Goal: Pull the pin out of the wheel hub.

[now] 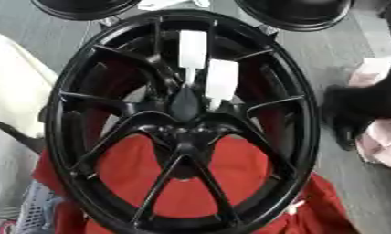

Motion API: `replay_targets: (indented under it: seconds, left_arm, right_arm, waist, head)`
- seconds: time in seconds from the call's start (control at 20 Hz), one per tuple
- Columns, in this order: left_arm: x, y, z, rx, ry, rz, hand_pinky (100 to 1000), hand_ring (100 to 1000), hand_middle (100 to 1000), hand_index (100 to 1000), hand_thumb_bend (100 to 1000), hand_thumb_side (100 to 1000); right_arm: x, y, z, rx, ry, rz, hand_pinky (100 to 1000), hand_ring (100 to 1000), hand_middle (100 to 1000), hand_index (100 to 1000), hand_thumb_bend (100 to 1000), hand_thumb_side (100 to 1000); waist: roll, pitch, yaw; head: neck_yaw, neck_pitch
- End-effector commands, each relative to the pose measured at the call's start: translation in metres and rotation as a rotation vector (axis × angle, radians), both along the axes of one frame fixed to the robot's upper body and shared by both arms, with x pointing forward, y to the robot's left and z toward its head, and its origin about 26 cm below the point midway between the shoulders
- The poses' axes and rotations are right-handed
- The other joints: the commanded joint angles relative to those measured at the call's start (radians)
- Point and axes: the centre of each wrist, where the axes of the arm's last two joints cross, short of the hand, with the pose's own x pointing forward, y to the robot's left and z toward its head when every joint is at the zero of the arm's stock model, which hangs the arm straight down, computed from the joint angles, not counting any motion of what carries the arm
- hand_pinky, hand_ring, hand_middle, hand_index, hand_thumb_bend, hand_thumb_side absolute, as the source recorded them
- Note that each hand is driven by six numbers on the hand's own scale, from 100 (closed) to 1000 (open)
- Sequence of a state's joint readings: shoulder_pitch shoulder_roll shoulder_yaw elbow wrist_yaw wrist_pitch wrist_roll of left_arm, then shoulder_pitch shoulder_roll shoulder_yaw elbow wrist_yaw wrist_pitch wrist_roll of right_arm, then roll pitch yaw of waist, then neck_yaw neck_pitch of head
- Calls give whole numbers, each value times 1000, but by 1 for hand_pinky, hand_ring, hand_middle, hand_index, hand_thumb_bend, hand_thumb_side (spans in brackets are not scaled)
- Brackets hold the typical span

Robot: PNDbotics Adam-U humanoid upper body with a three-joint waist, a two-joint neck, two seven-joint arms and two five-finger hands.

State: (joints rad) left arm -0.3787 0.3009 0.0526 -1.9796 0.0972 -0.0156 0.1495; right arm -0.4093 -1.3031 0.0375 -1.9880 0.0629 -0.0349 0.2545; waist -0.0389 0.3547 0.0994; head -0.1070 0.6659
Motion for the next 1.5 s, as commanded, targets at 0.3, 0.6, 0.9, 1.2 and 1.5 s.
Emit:
replay_targets:
  seconds: [0.3,0.6,0.9,1.2,1.5]
  left_arm:
    - [-3,0,10,38,-28,-21,825,714,645,865,100,789]
    - [-3,-1,10,43,-24,-28,825,714,645,865,100,789]
    - [-3,-1,9,49,-19,-30,825,714,645,864,100,789]
    - [-4,0,8,49,-13,-27,825,715,645,864,100,789]
    - [-4,0,6,47,-7,-29,825,715,646,861,100,787]
  right_arm:
    - [-3,19,19,-219,73,46,846,807,724,775,100,361]
    - [0,35,21,-283,128,92,846,808,726,776,100,389]
    - [3,51,22,-299,184,131,842,808,728,778,105,416]
    - [5,65,22,-250,244,153,839,809,729,783,116,467]
    - [8,81,19,-208,308,177,834,811,730,807,172,522]
  waist:
    - [-8,-26,12]
    - [-15,-30,19]
    - [-21,-34,21]
    - [-27,-40,18]
    - [-27,-52,16]
  head:
    - [-18,-15]
    - [-28,-15]
    - [-32,-10]
    - [-32,-5]
    - [-36,-1]
